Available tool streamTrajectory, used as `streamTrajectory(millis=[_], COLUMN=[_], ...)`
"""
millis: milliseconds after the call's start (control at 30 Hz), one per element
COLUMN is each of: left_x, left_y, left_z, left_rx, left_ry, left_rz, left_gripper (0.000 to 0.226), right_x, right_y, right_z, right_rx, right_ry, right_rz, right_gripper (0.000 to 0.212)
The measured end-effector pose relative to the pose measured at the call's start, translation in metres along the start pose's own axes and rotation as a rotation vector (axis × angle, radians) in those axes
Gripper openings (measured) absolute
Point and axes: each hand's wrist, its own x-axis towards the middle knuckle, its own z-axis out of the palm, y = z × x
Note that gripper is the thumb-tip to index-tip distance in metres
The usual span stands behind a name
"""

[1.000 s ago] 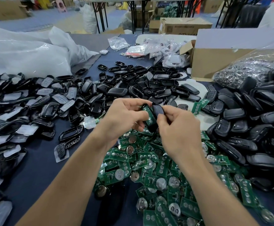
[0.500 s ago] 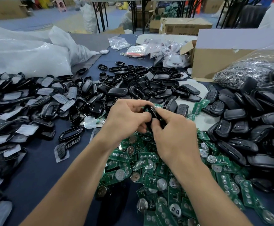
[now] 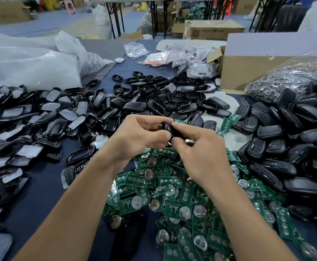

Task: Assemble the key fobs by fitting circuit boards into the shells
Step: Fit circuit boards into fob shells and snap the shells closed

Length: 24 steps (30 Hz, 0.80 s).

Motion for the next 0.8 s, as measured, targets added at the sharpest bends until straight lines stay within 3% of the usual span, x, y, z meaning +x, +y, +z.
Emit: streamTrajectory(millis=[167, 300, 367, 500, 633, 800], left_x=[-0.001, 0.0, 0.001, 0.003, 0.002, 0.001], left_y=[-0.001, -0.001, -0.002, -0.003, 0.002, 0.002], left_z=[0.0, 0.004, 0.008, 0.015, 0.014, 0.012], left_rx=[-0.038, -0.087, -0.102, -0.08, -0.066, -0.017], left_ry=[-0.032, -0.033, -0.002, 0.1, 0.146, 0.163], left_rz=[0.03, 0.001, -0.008, -0.009, 0.031, 0.07], left_gripper=[0.038, 0.025, 0.017, 0.026, 0.029, 0.022], right_x=[0.003, 0.004, 0.002, -0.001, 0.009, 0.009], right_y=[0.003, 0.003, 0.002, 0.004, 0.007, 0.006], right_z=[-0.006, -0.006, -0.002, 0.003, -0.003, -0.006], right_rx=[0.095, 0.113, 0.073, 0.015, 0.312, 0.526], right_ry=[-0.006, 0.064, 0.11, 0.137, 0.099, 0.03], right_rz=[0.049, 0.068, 0.049, -0.025, 0.1, 0.189], right_gripper=[0.039, 0.043, 0.045, 0.042, 0.022, 0.024])
